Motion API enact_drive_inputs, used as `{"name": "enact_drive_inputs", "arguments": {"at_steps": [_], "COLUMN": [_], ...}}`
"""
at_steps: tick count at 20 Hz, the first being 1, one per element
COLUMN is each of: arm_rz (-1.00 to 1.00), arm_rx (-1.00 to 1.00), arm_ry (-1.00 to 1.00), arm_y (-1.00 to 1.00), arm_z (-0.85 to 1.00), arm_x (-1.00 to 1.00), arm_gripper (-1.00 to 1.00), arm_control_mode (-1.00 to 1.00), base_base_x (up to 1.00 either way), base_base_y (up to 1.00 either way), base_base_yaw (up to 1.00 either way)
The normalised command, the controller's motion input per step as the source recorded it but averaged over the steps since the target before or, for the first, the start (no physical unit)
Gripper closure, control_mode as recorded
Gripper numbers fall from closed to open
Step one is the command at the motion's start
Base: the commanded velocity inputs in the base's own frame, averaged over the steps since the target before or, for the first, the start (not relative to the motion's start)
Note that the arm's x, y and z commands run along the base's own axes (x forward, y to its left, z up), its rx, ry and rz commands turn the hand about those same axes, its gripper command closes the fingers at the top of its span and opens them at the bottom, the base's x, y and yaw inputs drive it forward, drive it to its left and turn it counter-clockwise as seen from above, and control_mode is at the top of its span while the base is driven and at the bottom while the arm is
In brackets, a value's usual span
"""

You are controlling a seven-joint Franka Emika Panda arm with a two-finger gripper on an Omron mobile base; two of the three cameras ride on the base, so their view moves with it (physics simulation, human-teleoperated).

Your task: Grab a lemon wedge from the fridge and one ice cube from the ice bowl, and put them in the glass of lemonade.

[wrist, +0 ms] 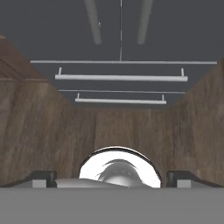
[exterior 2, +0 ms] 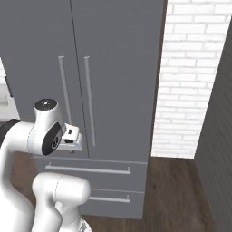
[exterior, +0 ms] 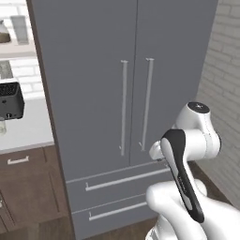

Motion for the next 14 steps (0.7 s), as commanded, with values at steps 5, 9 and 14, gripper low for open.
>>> {"name": "enact_drive_inputs", "arguments": {"at_steps": [5, 9, 14], "arm_rz": [0.00, 0.00, 0.00], "arm_rx": [0.00, 0.00, 0.00], "arm_ry": [0.00, 0.00, 0.00], "arm_y": [0.00, 0.00, 0.00], "arm_z": [0.00, 0.00, 0.00], "arm_x": [0.00, 0.00, 0.00], "arm_gripper": [-1.00, -1.00, -1.00], "arm_control_mode": [1.00, 1.00, 1.00], "base_base_x": [-0.12, -0.45, -0.08], "base_base_y": [-0.23, -0.19, -0.03], "base_base_yaw": [0.20, 0.06, 0.00]}}
